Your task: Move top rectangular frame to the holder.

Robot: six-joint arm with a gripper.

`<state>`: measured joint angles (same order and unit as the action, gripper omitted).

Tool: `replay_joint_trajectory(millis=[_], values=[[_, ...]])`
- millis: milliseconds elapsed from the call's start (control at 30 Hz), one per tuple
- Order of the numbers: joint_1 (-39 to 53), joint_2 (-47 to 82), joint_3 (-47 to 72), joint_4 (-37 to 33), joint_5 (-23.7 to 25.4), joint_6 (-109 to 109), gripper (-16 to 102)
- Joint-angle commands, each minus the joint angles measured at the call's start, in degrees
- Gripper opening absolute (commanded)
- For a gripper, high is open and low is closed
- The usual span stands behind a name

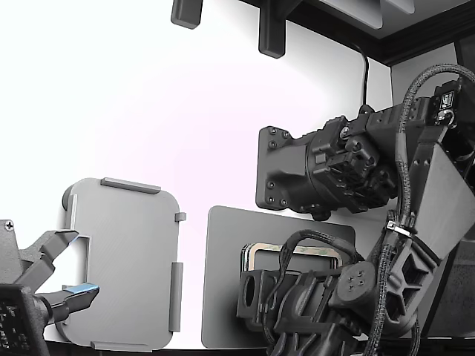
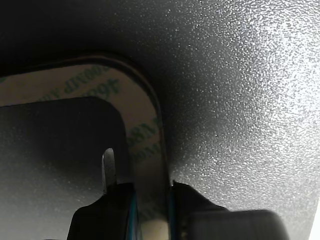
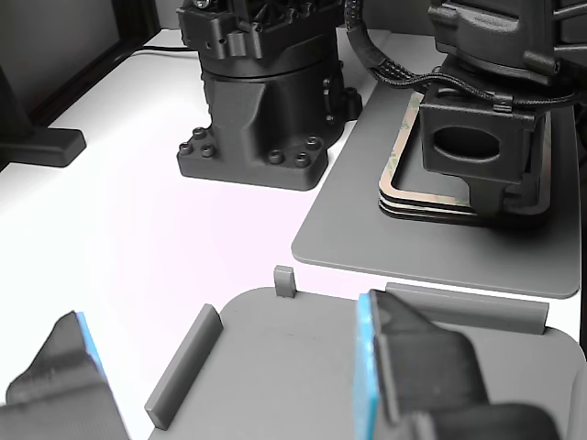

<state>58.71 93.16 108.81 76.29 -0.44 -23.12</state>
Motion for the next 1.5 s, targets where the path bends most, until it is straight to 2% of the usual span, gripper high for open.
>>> replay_joint_trajectory(millis=[0,133,200,533,833,900,1233,1333,1467], values=[[-1.0,1.8,-1.0,-0.1,0.6,0.4,13],[-1.0,1.9,-1.4,0.1,1.6,0.6,-5],[-1.0,1.9,-1.8,0.4,1.8,0.5,-10],[-1.1,1.8,-6.2,4.4,1.7,-0.8,-10],[-5.8,1.8,-19.6,14.7,-0.9,2.4,-11],[-6.9,0.9,-24.3,18.5,0.8,4.0,-11],[-12.6,6.3,-27.8,18.5,8.3,21.8,-11],[-15.0,6.5,-28.8,18.5,9.4,26.5,-11],[-19.5,5.9,-31.0,18.5,8.3,34.9,-11]])
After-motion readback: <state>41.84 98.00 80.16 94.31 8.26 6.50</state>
